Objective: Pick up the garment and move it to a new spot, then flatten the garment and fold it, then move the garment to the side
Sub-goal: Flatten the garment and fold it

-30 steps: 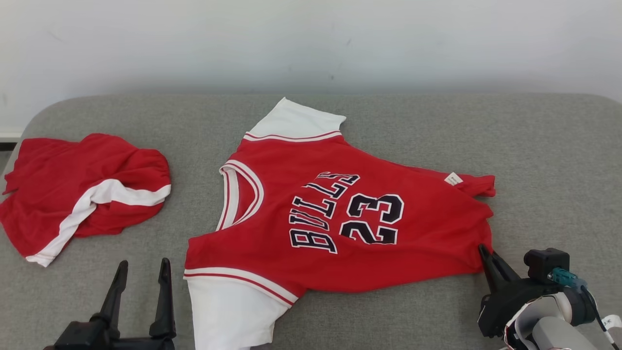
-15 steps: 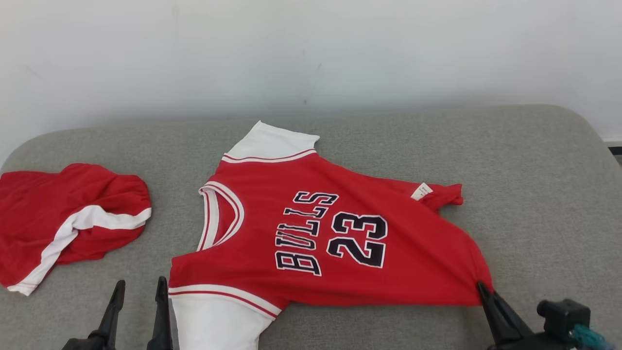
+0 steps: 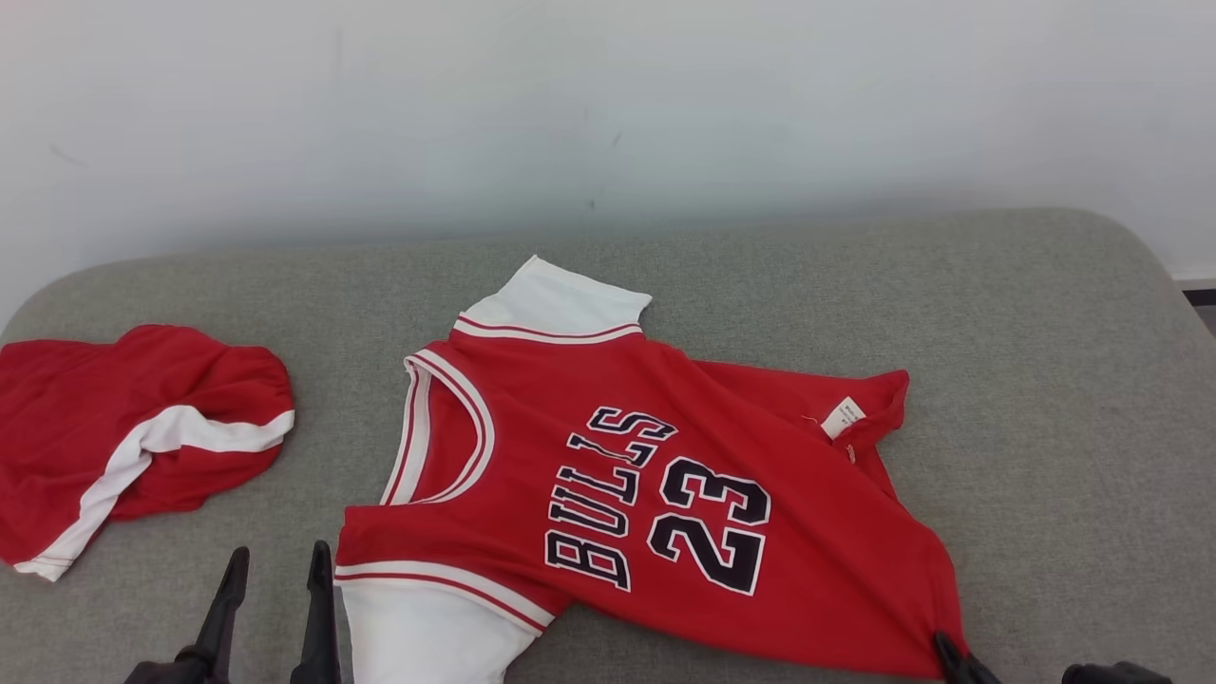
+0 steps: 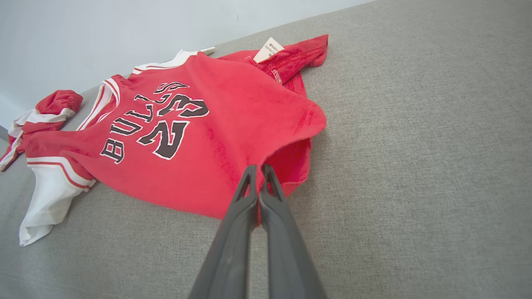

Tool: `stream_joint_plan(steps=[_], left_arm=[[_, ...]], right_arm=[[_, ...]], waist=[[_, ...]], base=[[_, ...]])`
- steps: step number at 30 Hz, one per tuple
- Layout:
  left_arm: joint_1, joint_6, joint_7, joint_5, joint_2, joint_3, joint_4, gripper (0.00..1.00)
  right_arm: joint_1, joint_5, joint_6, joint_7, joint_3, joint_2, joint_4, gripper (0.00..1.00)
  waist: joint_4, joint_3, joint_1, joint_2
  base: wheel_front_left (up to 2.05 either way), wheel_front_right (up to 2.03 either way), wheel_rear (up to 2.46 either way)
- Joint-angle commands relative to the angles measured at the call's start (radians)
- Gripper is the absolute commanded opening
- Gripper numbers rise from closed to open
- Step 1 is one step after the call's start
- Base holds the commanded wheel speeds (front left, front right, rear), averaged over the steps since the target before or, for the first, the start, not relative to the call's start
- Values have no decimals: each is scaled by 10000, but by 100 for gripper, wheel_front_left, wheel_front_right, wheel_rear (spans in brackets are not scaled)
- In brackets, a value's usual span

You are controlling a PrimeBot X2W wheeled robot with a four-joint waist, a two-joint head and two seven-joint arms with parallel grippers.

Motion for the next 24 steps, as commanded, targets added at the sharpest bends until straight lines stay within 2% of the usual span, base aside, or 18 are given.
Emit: stream_joint_plan(steps=[1, 7, 11, 17, 24], left_arm=[[95, 5, -22, -7, 0, 8, -25, 100], [-105, -15, -22, 14, 0, -41, -30, 100], [-276, -38, -22, -2, 0, -142, 36, 100], [-499, -37, -22, -51, 0, -307, 82, 100], [-735, -56, -22, -44, 1, -435, 208, 100]], right_arm=[[-102, -145, -25, 70, -57, -18, -95, 0], [-1164, -560, -25, 294, -57, -283, 41, 0], [-2530, -642, -25, 267, 66, -480, 874, 0], [-4220, -722, -25, 14, 188, -581, 2680, 0], [-5768, -585, -25, -464, 388, -397, 5472, 0]], waist=[[18, 17, 1, 0], [143, 172, 1, 0], [355, 340, 1, 0], [687, 599, 1, 0], [935, 861, 1, 0]], base=[[0, 0, 0], [0, 0, 0], [0, 0, 0], [0, 0, 0], [0, 0, 0]])
